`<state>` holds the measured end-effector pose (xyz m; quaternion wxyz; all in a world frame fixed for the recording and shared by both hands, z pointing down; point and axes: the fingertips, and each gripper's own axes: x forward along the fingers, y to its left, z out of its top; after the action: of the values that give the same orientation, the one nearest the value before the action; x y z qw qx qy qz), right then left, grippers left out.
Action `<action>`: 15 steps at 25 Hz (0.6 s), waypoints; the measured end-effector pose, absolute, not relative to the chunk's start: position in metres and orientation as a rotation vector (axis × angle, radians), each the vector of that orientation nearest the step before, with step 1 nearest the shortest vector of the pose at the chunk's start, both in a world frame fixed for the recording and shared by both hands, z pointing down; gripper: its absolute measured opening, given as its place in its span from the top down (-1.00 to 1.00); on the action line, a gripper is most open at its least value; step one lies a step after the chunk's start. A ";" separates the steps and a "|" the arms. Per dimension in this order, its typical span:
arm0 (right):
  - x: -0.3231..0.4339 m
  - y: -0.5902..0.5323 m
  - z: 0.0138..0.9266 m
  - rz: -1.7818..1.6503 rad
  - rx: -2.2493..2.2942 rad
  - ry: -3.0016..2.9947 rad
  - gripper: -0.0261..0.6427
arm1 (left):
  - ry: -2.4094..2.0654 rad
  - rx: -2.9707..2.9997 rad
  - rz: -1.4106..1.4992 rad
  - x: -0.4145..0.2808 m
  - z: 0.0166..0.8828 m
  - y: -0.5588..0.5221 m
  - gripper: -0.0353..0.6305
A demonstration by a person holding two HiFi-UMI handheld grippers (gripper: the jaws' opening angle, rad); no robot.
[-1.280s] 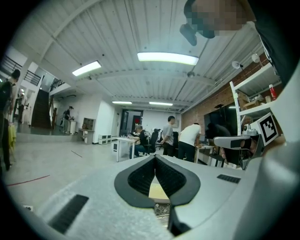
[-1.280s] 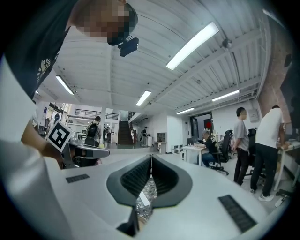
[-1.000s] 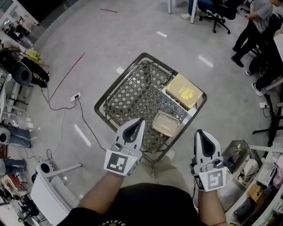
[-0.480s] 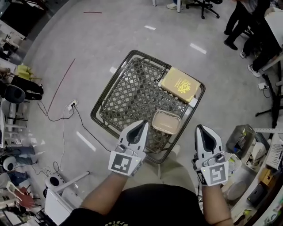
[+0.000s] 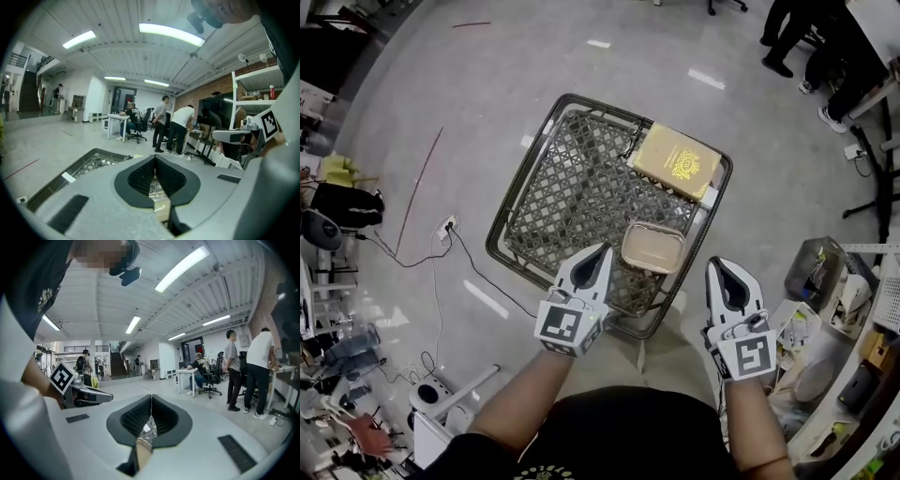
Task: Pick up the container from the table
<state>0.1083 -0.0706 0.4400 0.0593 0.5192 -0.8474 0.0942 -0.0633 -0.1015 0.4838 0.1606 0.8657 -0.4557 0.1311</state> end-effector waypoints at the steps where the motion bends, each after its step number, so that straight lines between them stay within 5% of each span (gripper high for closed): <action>1: 0.108 -0.071 0.445 0.290 1.570 -2.559 0.89 | -1.295 2.459 0.376 -0.064 0.489 -0.101 0.87; 15: 0.105 -0.069 0.505 0.421 1.507 -2.480 0.89 | -1.222 2.386 0.445 -0.063 0.551 -0.098 0.87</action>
<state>0.1052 -0.0687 0.5046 0.1045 0.5112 -0.8410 0.1429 -0.0626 -0.0978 0.5512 0.2105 0.8585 -0.4395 0.1600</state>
